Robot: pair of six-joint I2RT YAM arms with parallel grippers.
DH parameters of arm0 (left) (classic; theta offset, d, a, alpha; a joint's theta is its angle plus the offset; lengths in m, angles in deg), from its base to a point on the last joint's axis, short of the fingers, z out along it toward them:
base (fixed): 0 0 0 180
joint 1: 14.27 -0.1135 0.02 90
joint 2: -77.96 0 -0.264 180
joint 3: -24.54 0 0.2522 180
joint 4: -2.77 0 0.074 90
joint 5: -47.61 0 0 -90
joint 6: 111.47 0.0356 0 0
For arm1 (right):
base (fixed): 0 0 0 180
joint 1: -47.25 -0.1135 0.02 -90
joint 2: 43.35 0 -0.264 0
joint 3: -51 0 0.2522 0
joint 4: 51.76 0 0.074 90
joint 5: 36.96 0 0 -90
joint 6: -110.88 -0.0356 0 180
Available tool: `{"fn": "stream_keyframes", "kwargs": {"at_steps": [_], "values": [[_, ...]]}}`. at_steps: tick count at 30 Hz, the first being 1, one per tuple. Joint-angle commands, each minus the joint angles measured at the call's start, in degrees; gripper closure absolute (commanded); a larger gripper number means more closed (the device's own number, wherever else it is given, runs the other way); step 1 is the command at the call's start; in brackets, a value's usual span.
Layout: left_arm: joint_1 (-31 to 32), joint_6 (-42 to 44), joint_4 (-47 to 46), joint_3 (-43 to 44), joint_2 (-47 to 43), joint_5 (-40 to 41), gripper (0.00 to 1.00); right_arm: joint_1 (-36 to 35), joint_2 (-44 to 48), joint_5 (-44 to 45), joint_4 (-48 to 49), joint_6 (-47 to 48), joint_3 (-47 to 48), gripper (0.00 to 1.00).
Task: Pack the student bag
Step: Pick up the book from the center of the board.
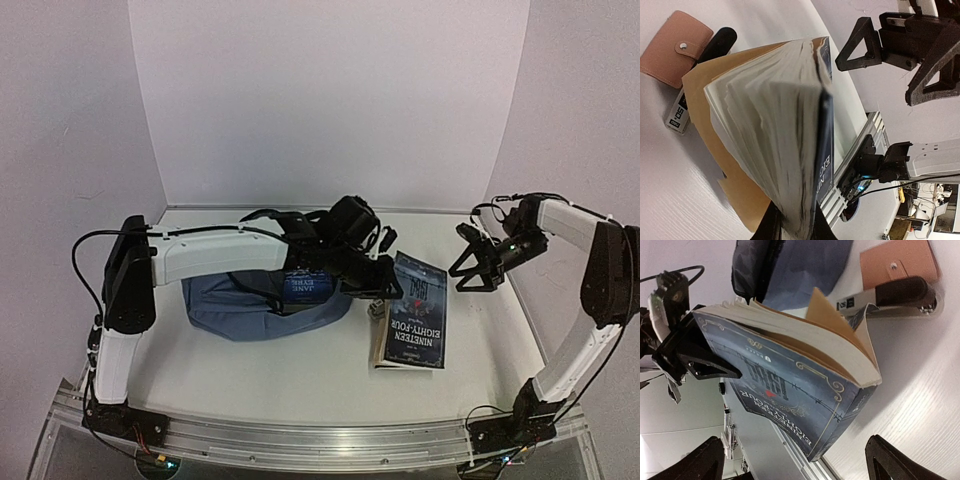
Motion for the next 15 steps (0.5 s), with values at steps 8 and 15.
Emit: {"fn": "stream_keyframes", "kwargs": {"at_steps": [8, 15], "values": [[-4.1, -1.7, -7.3, 7.2, -9.2, -6.3, 1.0, -3.0, 1.1, -6.8, -8.1, 8.0, 1.7, 0.02], [-4.6, -0.9, -7.3, 9.4, -8.4, -8.6, 1.0, -9.4, 0.8, -9.8, -5.0, 3.6, 5.0, 0.04]]}}
